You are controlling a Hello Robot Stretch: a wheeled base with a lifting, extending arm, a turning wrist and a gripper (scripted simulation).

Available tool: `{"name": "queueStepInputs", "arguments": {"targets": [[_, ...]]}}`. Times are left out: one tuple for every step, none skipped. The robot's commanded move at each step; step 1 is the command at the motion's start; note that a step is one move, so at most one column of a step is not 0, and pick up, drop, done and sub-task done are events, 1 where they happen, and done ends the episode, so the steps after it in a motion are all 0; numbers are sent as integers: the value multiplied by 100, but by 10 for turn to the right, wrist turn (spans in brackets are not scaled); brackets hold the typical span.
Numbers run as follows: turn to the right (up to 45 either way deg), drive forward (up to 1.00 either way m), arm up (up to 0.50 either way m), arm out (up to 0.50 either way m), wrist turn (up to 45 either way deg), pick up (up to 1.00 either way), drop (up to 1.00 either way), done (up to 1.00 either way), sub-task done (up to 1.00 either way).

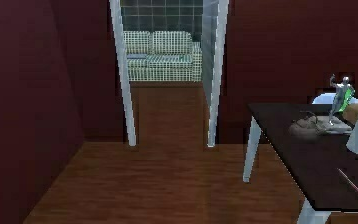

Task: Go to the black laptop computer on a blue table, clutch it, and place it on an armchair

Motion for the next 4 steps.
{"name": "queueStepInputs", "arguments": {"targets": [[0,100,0,0,0,0,0,0,0],[0,80,0,0,0,0,0,0,0],[-270,0,0,0,0,0,0,0,0],[0,75,0,0,0,0,0,0,0]]}}
